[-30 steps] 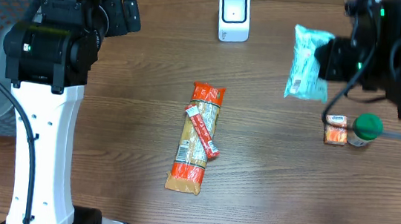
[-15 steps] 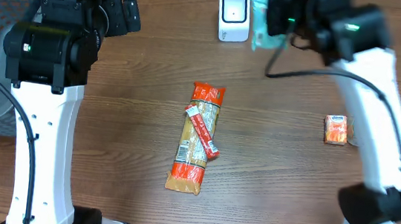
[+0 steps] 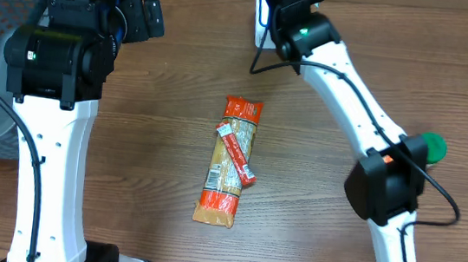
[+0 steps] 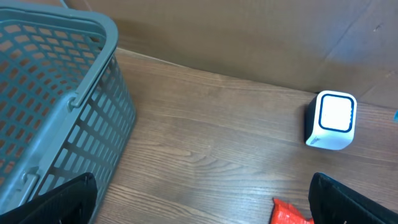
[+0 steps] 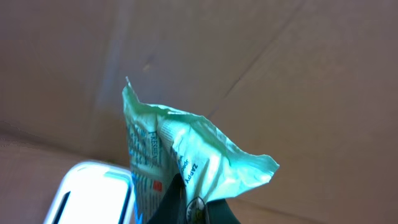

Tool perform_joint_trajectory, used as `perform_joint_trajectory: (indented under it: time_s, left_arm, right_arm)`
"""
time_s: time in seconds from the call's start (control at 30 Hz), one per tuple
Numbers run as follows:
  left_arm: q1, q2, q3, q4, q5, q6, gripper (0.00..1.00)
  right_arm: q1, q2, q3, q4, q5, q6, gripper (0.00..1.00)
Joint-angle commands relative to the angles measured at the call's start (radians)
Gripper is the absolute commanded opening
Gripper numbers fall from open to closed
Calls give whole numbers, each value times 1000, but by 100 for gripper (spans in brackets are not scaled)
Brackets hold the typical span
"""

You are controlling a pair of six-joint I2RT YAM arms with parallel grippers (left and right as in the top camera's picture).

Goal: Scan the item barcode
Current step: 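Hold the wipes packet in front of the white scanner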

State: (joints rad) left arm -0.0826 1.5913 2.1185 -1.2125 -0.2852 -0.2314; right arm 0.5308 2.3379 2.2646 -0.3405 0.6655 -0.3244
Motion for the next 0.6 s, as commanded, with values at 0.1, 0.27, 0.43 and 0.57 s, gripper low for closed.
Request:
perform_joint_trajectory:
  time_s: [0.1, 0.27, 0.43, 0.57]
  left_arm:
    - [4, -3, 10, 0, -10, 19, 100]
    - [4, -3, 10, 1, -10, 19, 100]
    - [4, -3, 10, 1, -10, 19, 100]
    - [4, -3, 10, 1, -10, 19, 100]
  right_arm:
    - [18, 96, 26, 314, 219, -54, 4]
    - [38, 165, 26, 507, 232, -71, 4]
    - [54, 235, 26, 591, 228, -162, 4]
    - [55, 284, 26, 654, 228, -235, 4]
